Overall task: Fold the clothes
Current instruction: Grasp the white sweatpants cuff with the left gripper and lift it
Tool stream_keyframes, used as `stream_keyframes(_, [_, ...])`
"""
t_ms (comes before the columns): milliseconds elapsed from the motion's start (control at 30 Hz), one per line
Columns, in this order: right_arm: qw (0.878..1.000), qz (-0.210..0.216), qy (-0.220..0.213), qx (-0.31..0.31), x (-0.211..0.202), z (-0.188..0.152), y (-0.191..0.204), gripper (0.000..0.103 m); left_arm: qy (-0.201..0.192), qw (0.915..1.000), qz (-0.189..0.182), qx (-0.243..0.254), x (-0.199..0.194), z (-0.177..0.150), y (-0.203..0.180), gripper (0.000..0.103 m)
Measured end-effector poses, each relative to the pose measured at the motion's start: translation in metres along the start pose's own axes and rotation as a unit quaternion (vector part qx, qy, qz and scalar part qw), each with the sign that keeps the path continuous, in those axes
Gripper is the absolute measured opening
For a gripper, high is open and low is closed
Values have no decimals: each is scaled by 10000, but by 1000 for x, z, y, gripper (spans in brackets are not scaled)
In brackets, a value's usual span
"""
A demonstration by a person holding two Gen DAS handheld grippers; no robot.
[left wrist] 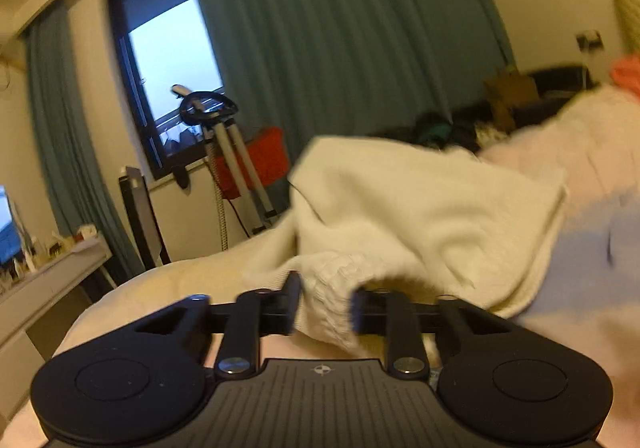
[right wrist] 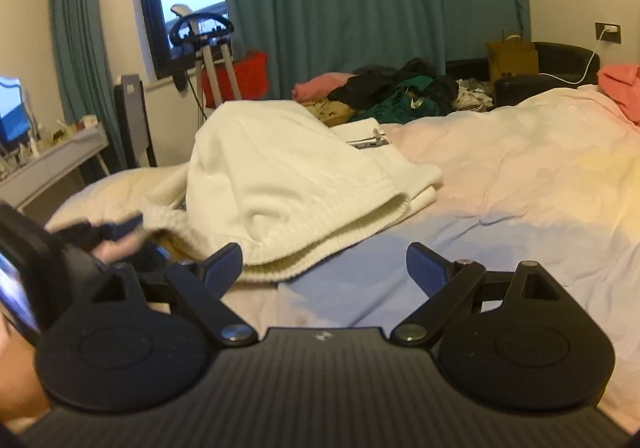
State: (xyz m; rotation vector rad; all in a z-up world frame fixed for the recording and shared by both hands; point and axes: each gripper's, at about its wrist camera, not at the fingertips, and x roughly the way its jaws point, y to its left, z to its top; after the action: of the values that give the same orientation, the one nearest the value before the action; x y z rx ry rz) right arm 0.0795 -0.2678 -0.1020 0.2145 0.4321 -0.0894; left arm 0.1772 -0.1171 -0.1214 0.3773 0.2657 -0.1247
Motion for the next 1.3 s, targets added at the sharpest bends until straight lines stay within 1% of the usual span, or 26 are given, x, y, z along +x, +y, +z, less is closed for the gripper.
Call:
stream_keyframes(133, [9999, -12, 50, -140, 3, 0, 6, 90, 98, 9980, -126, -615, -15, 14, 52, 15])
stream_keyframes(267, [9986, -129, 6, -513, 3, 3, 20, 90, -9, 9932, -66, -1163, -46, 19, 104, 13])
stream_keyframes(367, [9965, -101, -58, -824, -1, 3, 36, 90, -106, 9910, -26, -1338, -67, 18, 143, 11])
stream_keyframes(400, [9961, -43, 9, -882, 0, 2, 42, 90, -133, 9905, 1, -1371, -73, 16, 155, 10])
stream_keyframes(467, [9950, 162, 234, -960, 5, -3, 55, 90, -147, 9891, 24, -1465, -81, 10, 178, 10])
stream_keyframes(533, [9920, 517, 612, -976, 15, -11, 69, 89, -131, 9863, 3, -1645, -83, -1, 199, 10])
stream_keyframes(600, [9875, 657, 1005, -1025, 29, -23, 85, 88, 2, 9822, 29, -1876, -79, -15, 216, 10])
stream_keyframes(633, [9855, 674, 1133, -1066, 33, -27, 91, 85, 74, 9799, 19, -1994, -79, -21, 224, 10])
stream_keyframes(667, [9833, 681, 1262, -1120, 39, -31, 97, 77, 127, 9776, -6, -2101, -76, -26, 231, 10])
stream_keyframes(700, [9808, 689, 1396, -1175, 44, -35, 103, 74, 173, 9753, -36, -2203, -72, -30, 238, 10])
stream_keyframes(733, [9786, 749, 1493, -1199, 48, -38, 107, 74, 219, 9728, -67, -2305, -68, -35, 245, 10])
stream_keyframes(800, [9775, 841, 1500, -1222, 51, -42, 115, 74, 275, 9665, -119, -2549, -63, -43, 259, 10])
stream_keyframes(867, [9804, 752, 1362, -1211, 55, -43, 118, 74, 302, 9604, -134, -2765, -59, -55, 271, 9])
stream_keyframes(933, [9866, 516, 1173, -1012, 64, -40, 115, 74, 360, 9555, -138, -2924, -65, -70, 275, 9])
stream_keyframes(967, [9882, 496, 1174, -854, 71, -40, 113, 74, 400, 9532, -160, -2993, -65, -75, 278, 9])
stream_keyframes(1033, [9899, 507, 1221, -512, 85, -40, 109, 72, 382, 9517, -135, -3042, -63, -79, 283, 9])
stream_keyframes(1067, [9903, 512, 1245, -341, 93, -40, 107, 60, 367, 9514, -127, -3056, -62, -79, 284, 9])
stream_keyframes(1100, [9904, 516, 1268, -169, 100, -40, 105, 53, 354, 9510, -122, -3068, -61, -80, 285, 9])
stream_keyframes(1133, [9912, 509, 1213, -154, 100, -41, 106, 50, 342, 9507, -116, -3080, -59, -81, 287, 9])
stream_keyframes(1167, [9921, 499, 1140, -177, 99, -42, 107, 39, 336, 9511, -111, -3068, -59, -81, 286, 9])
stream_keyframes(1200, [9930, 491, 1045, -235, 95, -43, 110, 33, 334, 9518, -107, -3046, -58, -81, 285, 9])
stream_keyframes(1233, [9939, 475, 950, -288, 89, -40, 112, 31, 331, 9526, -103, -3024, -57, -81, 284, 9])
stream_keyframes(1267, [9950, 478, 806, -333, 80, -35, 115, 26, 342, 9522, -99, -3035, -56, -80, 283, 9])
stream_keyframes(1300, [9960, 486, 649, -376, 70, -29, 118, 23, 358, 9514, -95, -3057, -55, -78, 282, 9])
